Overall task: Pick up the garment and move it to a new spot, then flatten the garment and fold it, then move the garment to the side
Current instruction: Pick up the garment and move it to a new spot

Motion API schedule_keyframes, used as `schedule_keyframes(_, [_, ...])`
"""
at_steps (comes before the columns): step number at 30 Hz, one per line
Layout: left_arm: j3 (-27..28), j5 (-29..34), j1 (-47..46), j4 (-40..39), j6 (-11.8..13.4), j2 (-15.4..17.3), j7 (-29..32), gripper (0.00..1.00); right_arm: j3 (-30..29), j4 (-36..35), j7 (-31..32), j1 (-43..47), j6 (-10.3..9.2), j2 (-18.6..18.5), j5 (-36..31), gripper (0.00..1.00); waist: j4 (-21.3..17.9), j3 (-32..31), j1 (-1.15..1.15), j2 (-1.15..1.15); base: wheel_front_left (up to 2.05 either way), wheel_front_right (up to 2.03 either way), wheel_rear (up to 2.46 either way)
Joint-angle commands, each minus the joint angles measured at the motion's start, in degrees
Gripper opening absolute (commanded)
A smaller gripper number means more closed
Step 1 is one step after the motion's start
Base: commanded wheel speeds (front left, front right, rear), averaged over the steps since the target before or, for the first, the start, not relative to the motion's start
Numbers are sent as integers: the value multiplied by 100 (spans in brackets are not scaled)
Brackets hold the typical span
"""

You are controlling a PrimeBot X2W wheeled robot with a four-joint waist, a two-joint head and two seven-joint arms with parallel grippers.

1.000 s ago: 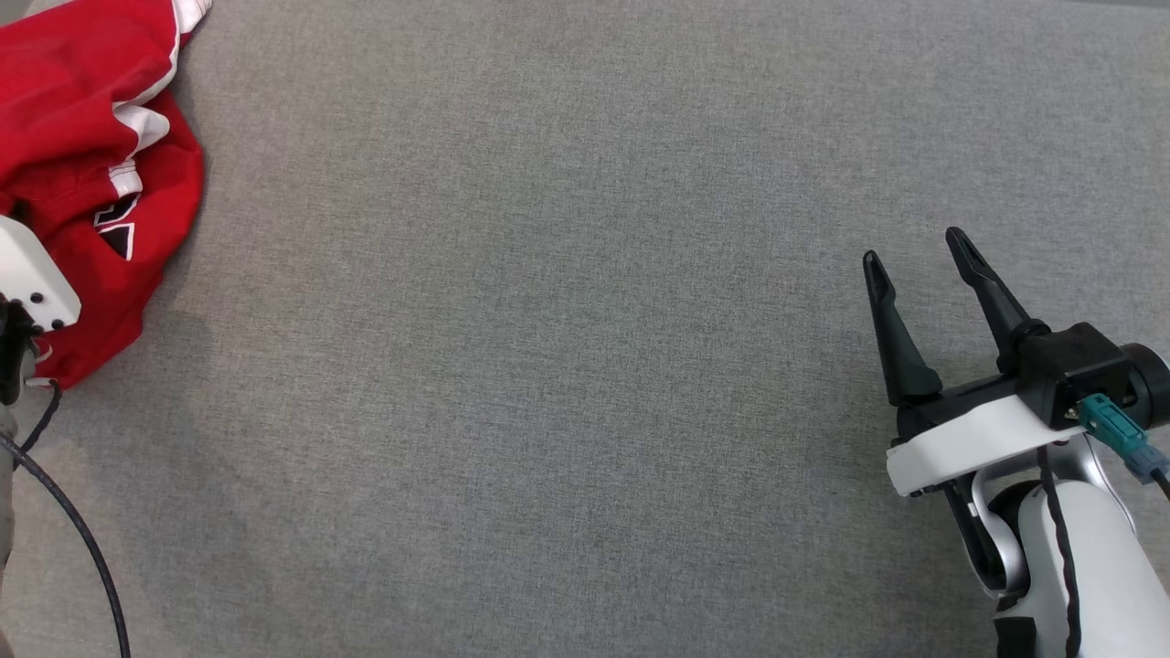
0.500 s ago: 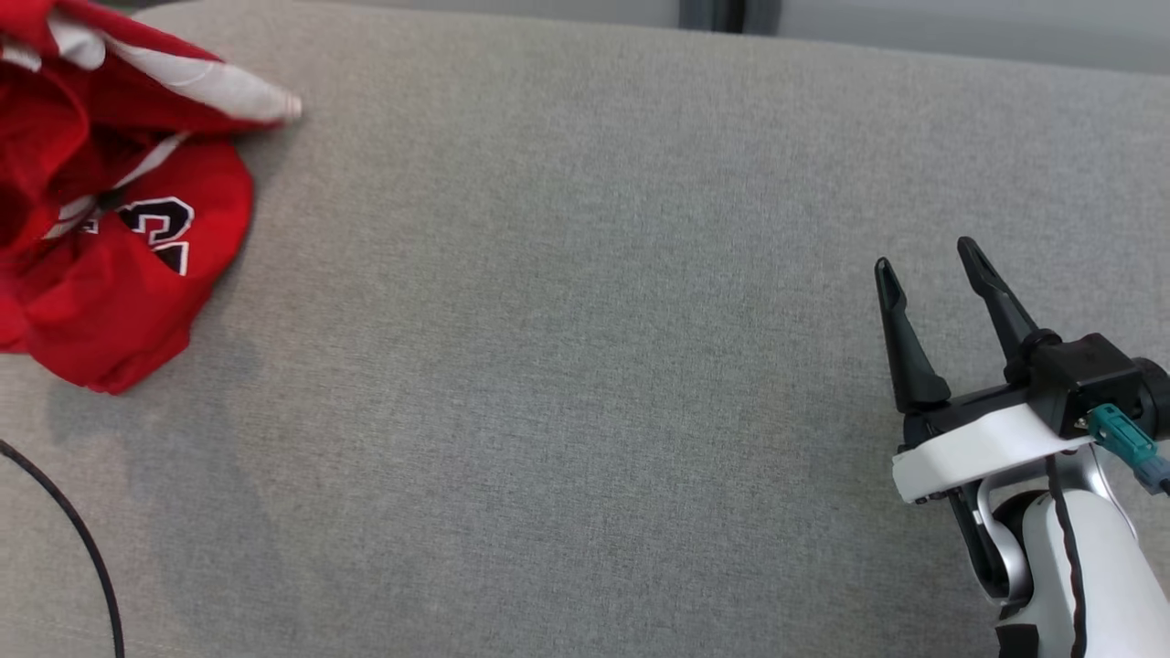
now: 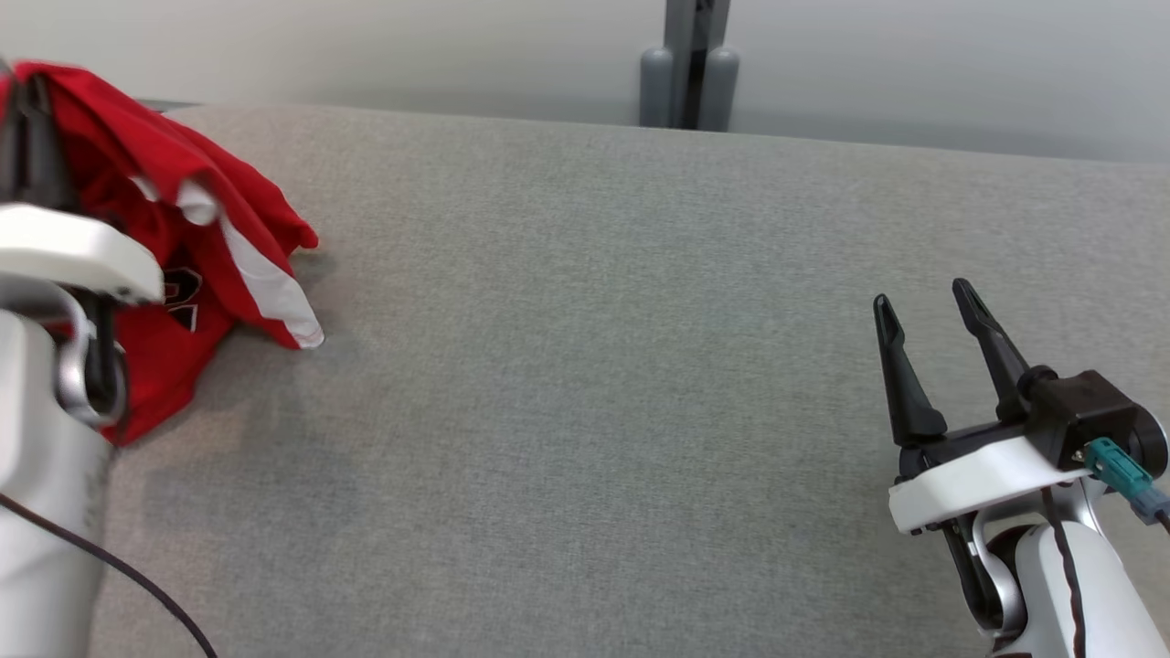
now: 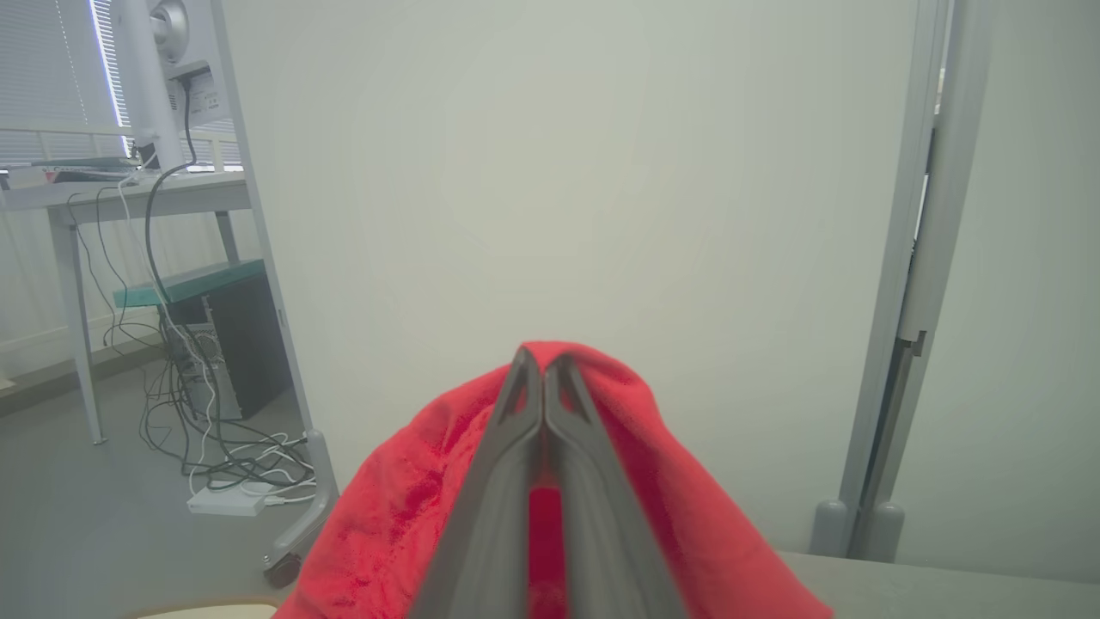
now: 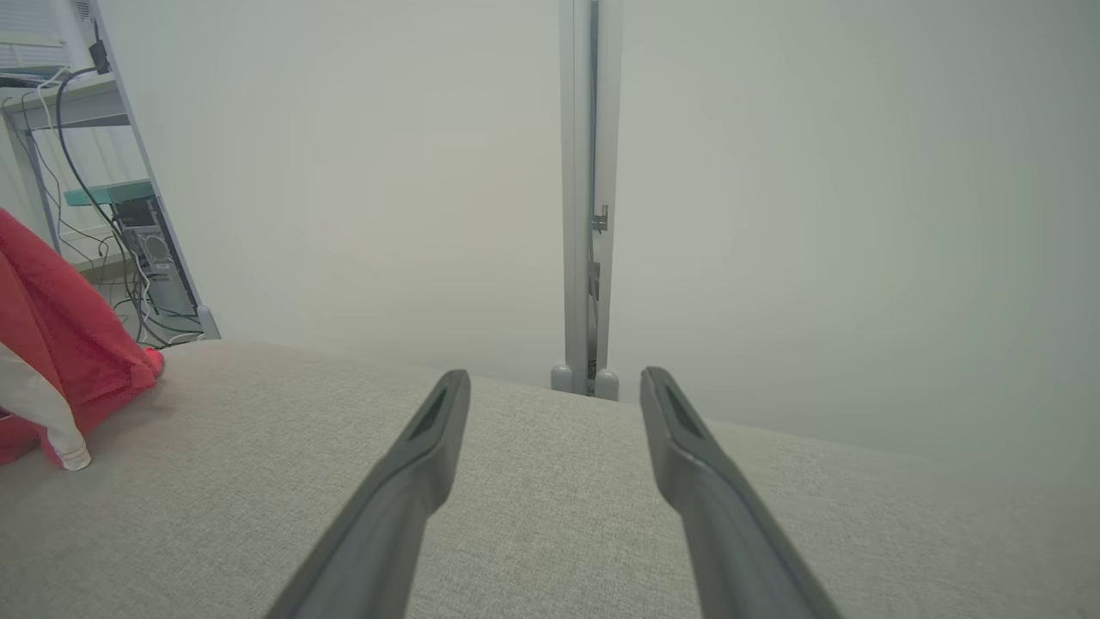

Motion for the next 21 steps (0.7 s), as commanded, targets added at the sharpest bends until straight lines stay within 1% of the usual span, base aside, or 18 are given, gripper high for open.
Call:
schedule_keyframes(1, [-24,4,324,-351,88,-54,12,0,-35,28,-52,113,11,-25,41,100,-140,-119,0,0,0,0,0])
schedule_keyframes(8, [-242,14,1994,-2423,589,-358,538,0,-25,92,-164,163,11,-24,311,100,-588,-219,0,0,0,0,0])
schedule_keyframes(12, [-537,78,2619,-3282,741,-526,882,0,-7,147,-215,158,11,-24,397,100,-879,-206,0,0,0,0,0])
schedule_keyframes(14, [-687,107,2783,-3511,769,-565,1038,0,15,176,-236,149,11,-22,423,100,-1030,-171,0,0,0,0,0])
schedule_keyframes(15, [-687,107,2783,-3511,769,-565,1038,0,15,176,-236,149,11,-22,423,100,-1030,-171,0,0,0,0,0])
schedule_keyframes(17, [-813,153,2879,-3654,788,-601,1146,0,65,220,-273,123,11,-22,430,100,-1216,-132,0,0,0,0,0])
schedule_keyframes(21, [-1097,223,2865,-3717,739,-735,1279,0,122,291,-326,91,11,-25,506,100,-1601,-49,0,0,0,0,0])
